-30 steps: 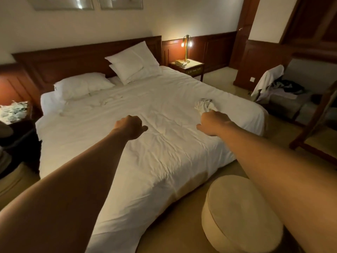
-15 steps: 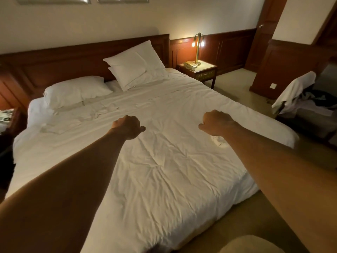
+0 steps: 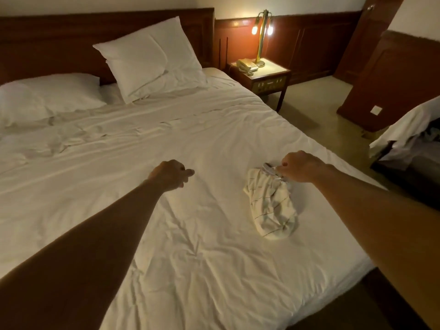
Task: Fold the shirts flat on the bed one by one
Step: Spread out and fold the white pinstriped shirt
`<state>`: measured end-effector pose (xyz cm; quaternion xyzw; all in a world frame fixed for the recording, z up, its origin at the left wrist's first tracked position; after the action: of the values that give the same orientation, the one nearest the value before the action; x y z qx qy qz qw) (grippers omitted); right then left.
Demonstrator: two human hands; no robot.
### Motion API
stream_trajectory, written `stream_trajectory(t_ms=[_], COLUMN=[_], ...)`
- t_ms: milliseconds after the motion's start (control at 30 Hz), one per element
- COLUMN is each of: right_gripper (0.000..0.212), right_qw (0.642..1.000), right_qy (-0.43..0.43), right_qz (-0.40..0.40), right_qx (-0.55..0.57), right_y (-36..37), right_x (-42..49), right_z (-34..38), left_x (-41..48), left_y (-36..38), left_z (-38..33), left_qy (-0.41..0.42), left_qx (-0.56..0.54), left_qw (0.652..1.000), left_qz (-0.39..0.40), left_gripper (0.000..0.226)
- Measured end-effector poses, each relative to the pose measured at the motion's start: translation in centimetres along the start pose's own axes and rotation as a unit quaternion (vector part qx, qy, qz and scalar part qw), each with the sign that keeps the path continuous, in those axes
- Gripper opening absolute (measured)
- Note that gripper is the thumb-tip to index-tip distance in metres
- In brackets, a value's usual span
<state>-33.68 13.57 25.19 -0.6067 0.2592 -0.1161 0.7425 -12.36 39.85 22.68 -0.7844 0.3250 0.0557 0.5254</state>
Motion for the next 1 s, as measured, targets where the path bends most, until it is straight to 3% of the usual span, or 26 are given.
stream_trajectory(t_ms=[100,267,367,433,500,600,633,700,833,933,1000], right_gripper=[0.038,0.078,0.058,0.063,0.067,0.051,0.043,0.031,0.025,0.026,0.032], right_qw=[0.998,0.983,0.976,0.967,0.967,0.967,0.963,0.950,0.931,0.871,0.823], right_qy=[-0.041,-0.113,-0.098,-0.085,-0.057,-0.025,-0.017,-0.036,-0.141,-0.204,-0.244], right_qz=[0.007,0.038,-0.011,-0.047,-0.072,-0.095,-0.107,-0.108,-0.157,-0.180,-0.150], right_qx=[0.044,0.139,0.193,0.234,0.237,0.235,0.247,0.290,0.298,0.409,0.490], right_y=[5.5,16.0,21.7,24.7,26.8,27.9,27.5,25.9,19.3,13.6,10.0], right_x=[9.4,20.6,25.8,28.2,29.6,29.8,29.5,28.7,26.4,24.1,21.6], right_z=[-7.5,-16.6,-19.7,-20.4,-20.7,-20.4,-20.0,-18.4,-12.4,-5.8,-0.4], left_x=[8.8,19.7,23.2,24.5,24.6,24.0,23.7,23.2,20.8,16.3,12.2], left_y=[10.1,27.9,34.2,37.0,38.3,37.4,36.3,33.1,22.0,11.9,5.5], left_z=[-5.4,-11.0,-12.9,-13.4,-12.8,-10.9,-10.3,-9.3,-8.2,-8.1,-8.5], left_qy=[-0.041,-0.113,-0.078,-0.033,-0.016,-0.051,-0.063,-0.070,0.005,0.121,0.182], left_qx=[-0.068,-0.094,-0.115,-0.117,-0.184,-0.419,-0.473,-0.514,-0.447,-0.325,-0.240], left_qw=[0.993,0.963,0.971,0.985,0.980,0.903,0.876,0.853,0.894,0.938,0.953], left_qz=[0.082,0.224,0.194,0.119,0.071,0.076,0.073,0.049,-0.022,-0.004,0.016], left_gripper=[0.039,0.065,0.059,0.041,0.041,0.040,0.040,0.040,0.042,0.031,0.032])
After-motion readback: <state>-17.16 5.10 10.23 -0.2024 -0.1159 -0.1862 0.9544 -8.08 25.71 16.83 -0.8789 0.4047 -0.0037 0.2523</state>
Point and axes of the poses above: each hand's wrist, its own x-axis towards the middle knuckle, its own y-axis out of the palm, z = x × y, the point moved 3 cm from there along x, towards the middle knuckle, and after that the axes turned 11 degrees about -y, right-handed, at the moved point
